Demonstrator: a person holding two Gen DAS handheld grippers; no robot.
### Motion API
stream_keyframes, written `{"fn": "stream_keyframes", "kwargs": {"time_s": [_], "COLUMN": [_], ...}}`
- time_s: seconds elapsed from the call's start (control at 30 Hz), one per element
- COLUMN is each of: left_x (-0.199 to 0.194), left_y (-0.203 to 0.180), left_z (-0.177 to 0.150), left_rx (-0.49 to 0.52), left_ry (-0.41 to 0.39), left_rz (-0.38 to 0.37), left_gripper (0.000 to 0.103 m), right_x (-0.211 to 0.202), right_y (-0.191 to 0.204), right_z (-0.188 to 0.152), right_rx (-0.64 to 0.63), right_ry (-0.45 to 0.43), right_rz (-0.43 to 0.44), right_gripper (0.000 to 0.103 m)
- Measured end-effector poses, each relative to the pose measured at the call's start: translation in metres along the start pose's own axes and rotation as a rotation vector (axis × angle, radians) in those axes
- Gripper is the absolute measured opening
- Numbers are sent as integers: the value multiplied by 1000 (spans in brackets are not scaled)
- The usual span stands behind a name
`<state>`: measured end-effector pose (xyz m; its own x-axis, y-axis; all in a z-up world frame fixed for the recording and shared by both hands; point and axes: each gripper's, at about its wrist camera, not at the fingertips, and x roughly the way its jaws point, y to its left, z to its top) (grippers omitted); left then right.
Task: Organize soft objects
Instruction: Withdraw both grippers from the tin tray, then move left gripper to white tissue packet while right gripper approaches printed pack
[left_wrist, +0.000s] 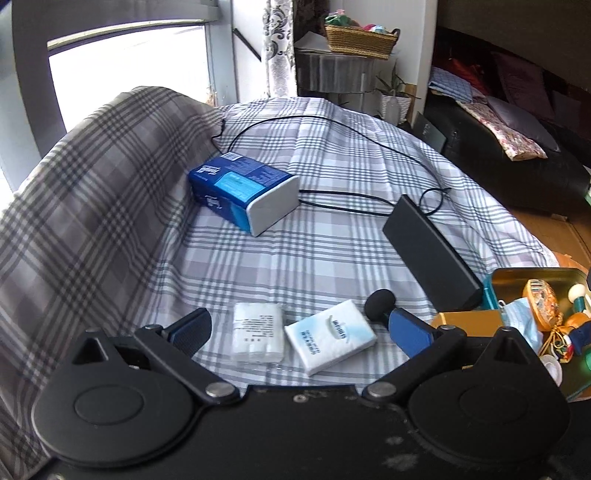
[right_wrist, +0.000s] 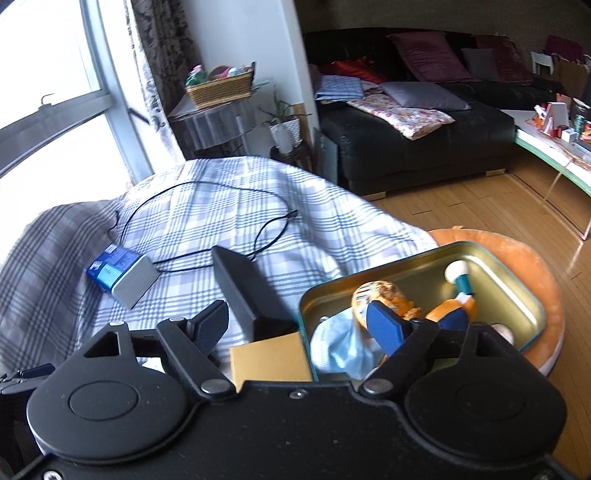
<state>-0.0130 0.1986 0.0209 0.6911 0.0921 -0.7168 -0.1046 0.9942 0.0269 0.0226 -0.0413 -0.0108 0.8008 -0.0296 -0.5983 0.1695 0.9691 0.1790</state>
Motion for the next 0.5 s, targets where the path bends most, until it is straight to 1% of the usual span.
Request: {"fn": "stream_keyframes", "kwargs": {"time_s": [0.2,0.27,0.5], "left_x": [21,29,58], "left_y": [27,35,53], "left_z": [-6,-9,-18], "left_rx": [-44,-61,-117], "left_ry": [46,72,173], "left_rz": [63,76,59], "left_gripper": [103,103,103], "right_x": [16,22,38], "right_y": [26,33,55], "right_z": [-12,-17,-37], "right_rx": [-52,-65,-143], "right_ry": [45,68,127], "right_rz": [44,61,110], "right_gripper": [80,80,80]}}
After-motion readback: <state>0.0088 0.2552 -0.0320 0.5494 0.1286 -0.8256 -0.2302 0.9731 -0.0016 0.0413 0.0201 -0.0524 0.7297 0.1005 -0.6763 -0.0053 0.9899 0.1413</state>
